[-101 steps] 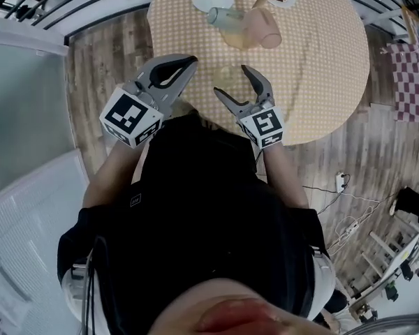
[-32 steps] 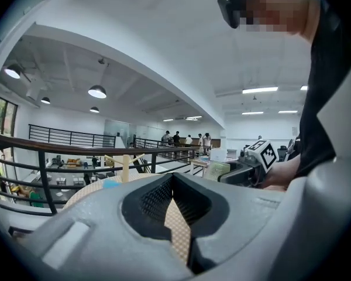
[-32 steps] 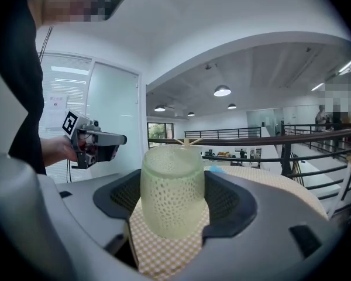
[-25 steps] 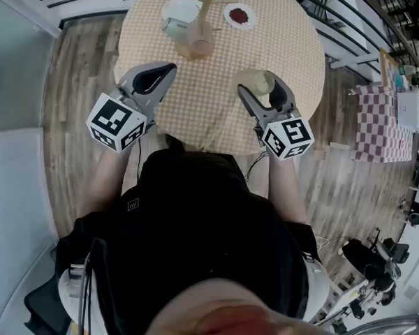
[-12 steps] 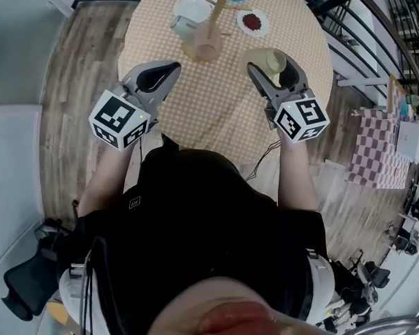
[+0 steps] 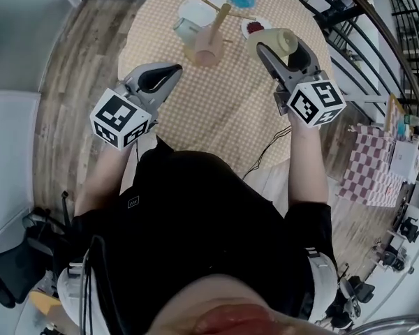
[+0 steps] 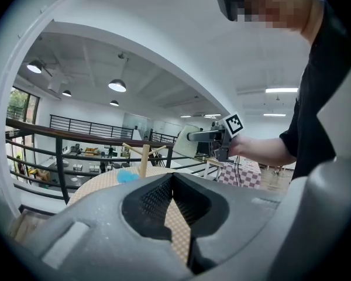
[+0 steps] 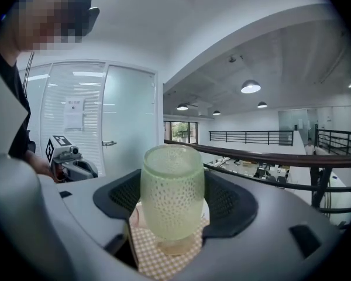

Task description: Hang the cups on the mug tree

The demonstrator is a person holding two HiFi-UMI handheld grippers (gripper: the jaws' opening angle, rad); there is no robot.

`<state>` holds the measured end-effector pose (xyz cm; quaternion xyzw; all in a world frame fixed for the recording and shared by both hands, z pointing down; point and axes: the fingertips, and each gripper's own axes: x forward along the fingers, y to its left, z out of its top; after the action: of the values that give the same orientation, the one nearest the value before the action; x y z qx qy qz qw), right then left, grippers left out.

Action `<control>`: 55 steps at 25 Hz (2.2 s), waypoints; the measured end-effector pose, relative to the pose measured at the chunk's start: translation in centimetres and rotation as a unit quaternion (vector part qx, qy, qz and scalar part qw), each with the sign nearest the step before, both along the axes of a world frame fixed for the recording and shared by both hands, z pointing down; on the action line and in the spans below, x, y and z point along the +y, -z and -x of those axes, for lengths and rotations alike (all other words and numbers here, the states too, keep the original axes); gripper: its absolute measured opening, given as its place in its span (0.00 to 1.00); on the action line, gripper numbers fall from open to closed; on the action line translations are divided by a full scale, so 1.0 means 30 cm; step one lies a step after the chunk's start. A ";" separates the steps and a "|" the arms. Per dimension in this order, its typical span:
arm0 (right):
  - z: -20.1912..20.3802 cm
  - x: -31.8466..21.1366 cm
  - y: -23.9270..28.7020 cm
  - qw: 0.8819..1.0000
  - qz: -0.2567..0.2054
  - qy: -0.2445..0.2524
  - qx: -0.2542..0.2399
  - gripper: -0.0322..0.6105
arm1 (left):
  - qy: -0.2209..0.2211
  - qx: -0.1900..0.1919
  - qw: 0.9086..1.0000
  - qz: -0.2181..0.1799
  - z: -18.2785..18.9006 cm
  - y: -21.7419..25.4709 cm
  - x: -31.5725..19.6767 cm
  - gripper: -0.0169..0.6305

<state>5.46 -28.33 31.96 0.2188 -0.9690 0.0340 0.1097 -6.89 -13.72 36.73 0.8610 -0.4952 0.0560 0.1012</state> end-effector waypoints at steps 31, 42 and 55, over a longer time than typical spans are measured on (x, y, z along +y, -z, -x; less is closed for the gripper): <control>0.136 -0.177 -0.172 0.991 0.132 0.018 0.025 0.57 | 0.042 0.023 0.998 0.031 0.111 -0.088 0.084 0.04; 0.172 -0.187 -0.236 0.990 0.119 0.038 0.069 0.57 | 0.047 0.024 0.998 0.041 0.125 -0.114 0.077 0.04; 0.177 -0.203 -0.273 0.975 0.211 0.070 0.009 0.57 | 0.046 0.026 0.997 0.053 0.128 -0.142 0.053 0.04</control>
<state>0.15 -34.42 40.15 0.1224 -0.9518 0.2283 0.1642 -10.74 -12.12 40.99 0.8320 -0.5276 0.0548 0.1623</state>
